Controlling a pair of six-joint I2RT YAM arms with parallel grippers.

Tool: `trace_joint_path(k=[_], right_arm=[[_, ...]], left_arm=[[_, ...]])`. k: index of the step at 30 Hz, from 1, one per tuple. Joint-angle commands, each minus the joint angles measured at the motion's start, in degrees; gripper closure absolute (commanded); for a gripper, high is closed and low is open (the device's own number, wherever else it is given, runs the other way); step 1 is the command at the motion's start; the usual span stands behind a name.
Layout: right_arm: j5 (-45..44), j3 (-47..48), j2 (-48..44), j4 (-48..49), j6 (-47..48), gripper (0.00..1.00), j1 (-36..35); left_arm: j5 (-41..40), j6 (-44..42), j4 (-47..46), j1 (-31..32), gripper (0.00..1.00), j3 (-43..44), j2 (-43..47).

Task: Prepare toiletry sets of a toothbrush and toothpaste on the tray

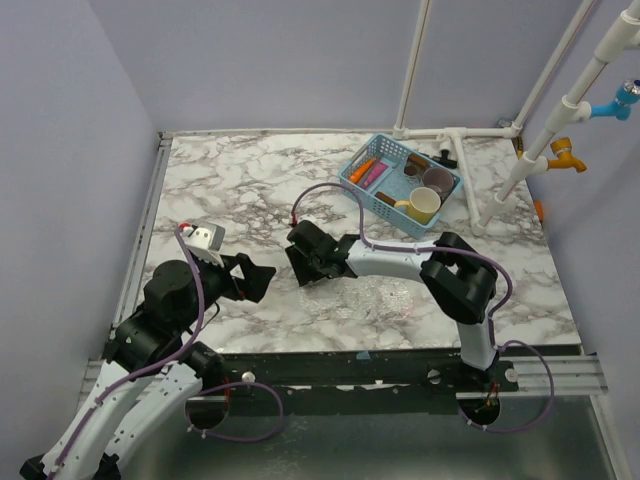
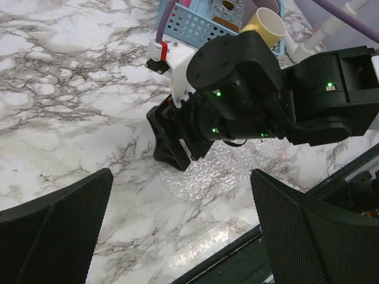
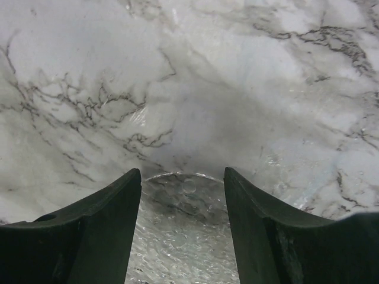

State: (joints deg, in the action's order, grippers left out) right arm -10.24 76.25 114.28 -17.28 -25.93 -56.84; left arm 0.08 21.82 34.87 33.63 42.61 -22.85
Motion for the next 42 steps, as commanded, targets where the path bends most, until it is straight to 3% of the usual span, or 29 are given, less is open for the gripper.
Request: trace_joint_path(k=[1, 15, 23, 33, 42], right_arm=[[5.2, -3.8, 0.4, -2.5, -0.6, 0.38, -2.0], [2.5, -6.1, -4.5, -2.4, -1.9, 0.36, -4.1], [-10.4, 5.3, -5.8, -10.6, -4.6, 0.33, -3.7], [-18.6, 14.5, -6.5, -19.7, -5.9, 0.33, 1.0], [-22.7, 6.9, -17.4, -20.9, -10.1, 0.32, 11.0]], left_arm=[[-1.6, -0.4, 0.0, 0.2, 0.01, -0.4, 1.0], [-2.0, -0.3, 0.1, 0.1, 0.01, -0.4, 1.1], [-2.1, -0.2, 0.2, 0.2, 0.01, -0.4, 1.2], [-2.3, 0.0, 0.3, 0.2, 0.01, -0.5, 2.0], [-1.8, -0.1, 0.1, 0.1, 0.01, -0.5, 2.0]])
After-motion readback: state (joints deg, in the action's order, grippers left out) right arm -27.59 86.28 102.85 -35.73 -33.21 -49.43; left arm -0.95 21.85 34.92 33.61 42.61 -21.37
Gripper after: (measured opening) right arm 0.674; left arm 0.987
